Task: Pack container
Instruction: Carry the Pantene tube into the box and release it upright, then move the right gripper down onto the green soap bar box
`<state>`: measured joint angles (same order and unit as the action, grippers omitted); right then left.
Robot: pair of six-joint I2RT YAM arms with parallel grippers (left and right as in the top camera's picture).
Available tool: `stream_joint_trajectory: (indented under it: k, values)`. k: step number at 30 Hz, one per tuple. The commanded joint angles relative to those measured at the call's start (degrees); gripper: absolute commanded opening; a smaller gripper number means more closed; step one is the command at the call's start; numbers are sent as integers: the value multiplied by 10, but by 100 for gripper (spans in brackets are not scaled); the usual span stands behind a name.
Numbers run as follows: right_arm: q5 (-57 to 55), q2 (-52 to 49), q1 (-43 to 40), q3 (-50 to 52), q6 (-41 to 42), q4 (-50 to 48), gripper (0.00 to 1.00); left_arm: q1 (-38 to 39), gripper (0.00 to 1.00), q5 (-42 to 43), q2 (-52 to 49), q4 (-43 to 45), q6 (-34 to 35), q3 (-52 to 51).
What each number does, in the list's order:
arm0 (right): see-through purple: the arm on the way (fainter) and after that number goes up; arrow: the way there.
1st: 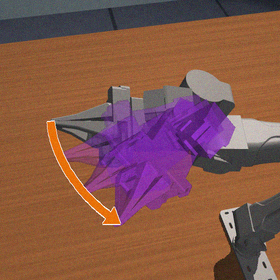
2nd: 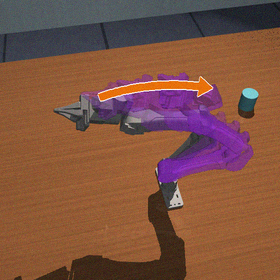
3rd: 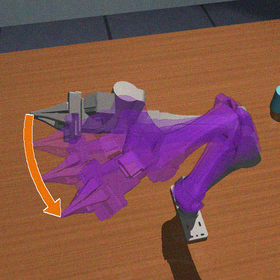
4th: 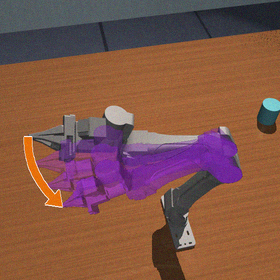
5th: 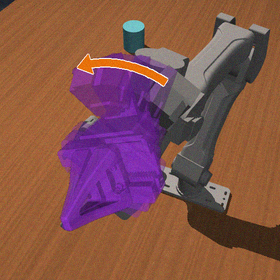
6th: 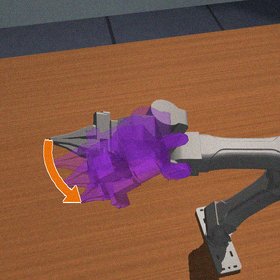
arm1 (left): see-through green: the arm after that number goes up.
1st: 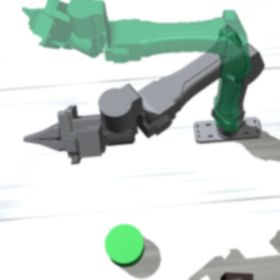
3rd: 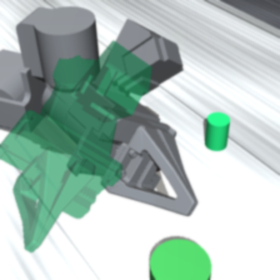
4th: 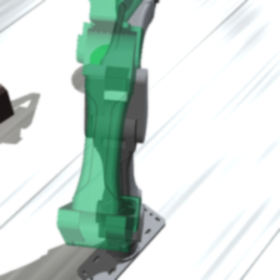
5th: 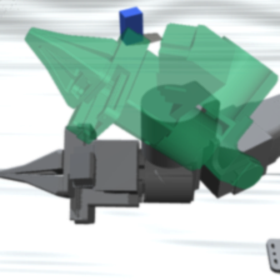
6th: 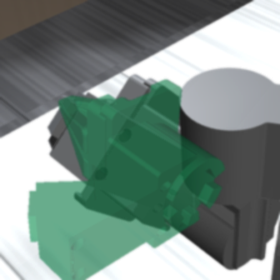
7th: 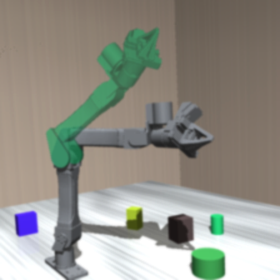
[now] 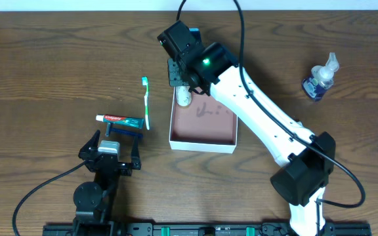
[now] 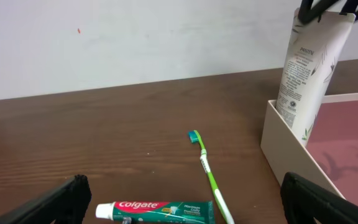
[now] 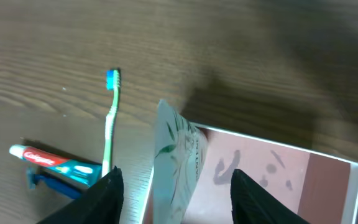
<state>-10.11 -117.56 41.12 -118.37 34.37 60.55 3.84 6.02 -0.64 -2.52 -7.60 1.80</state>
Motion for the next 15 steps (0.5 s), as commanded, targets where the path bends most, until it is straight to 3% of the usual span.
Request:
stream_joint_trajectory:
  k: [1,10,15]
  values:
    - [-9,26,5,-16,25,13,53,-3,98,6,0,-10,-7,-16]
    - [-49,123,-27,-17,24,76,67,-3,98,6,0,-10,-7,-16]
    - [-51,215,-102,-16,25,159,71,-3,98,6,0,-10,-7,-16]
